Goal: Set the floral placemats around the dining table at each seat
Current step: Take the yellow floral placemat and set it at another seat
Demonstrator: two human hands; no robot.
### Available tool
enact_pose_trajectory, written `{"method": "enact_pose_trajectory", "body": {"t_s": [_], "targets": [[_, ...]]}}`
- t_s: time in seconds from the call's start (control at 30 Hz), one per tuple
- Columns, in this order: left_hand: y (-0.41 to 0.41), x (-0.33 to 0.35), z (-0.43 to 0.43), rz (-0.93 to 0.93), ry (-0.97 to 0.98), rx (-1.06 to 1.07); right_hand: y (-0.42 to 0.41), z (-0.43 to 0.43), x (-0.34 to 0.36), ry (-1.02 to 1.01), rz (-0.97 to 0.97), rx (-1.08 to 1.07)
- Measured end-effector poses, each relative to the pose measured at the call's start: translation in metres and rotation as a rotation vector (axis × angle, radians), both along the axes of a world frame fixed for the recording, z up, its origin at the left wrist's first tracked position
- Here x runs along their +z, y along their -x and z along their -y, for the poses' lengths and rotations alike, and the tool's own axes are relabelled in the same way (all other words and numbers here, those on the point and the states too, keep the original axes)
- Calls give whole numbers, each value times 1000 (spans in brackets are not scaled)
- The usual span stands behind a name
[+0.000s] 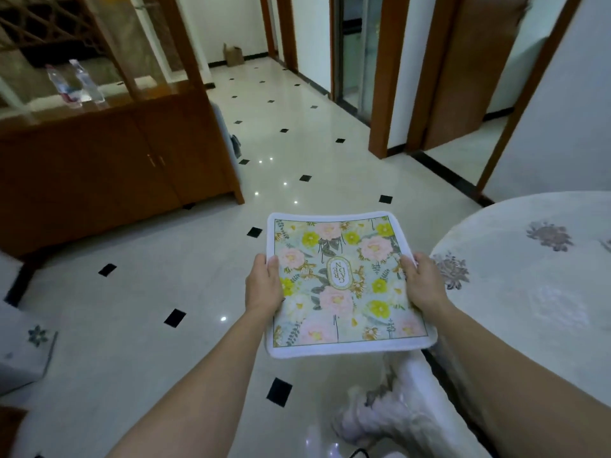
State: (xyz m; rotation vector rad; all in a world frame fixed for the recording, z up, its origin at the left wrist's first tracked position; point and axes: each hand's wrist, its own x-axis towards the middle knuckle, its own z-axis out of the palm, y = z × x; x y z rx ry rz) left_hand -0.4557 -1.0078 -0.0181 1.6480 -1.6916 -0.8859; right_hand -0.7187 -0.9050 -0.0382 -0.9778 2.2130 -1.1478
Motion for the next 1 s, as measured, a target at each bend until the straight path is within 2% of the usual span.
{"method": "enact_pose_trajectory", "body": {"t_s": [0.3, 0.57, 0.7, 0.8, 1.0], "targets": [[166, -7, 41, -1, -33, -391, 106, -55, -9, 0, 32, -381], [327, -36, -9, 20, -97, -899, 150, -177, -28, -84, 44, -868], [375, -50, -43, 56, -90, -1144, 143, -225, -43, -150, 67, -1072], [403, -60, -50, 88, -171, -1270, 140, -244, -55, -188, 108, -1162], [442, -89, -48, 145, -371, -1369, 153, -250, -82, -223, 181, -1249]]}}
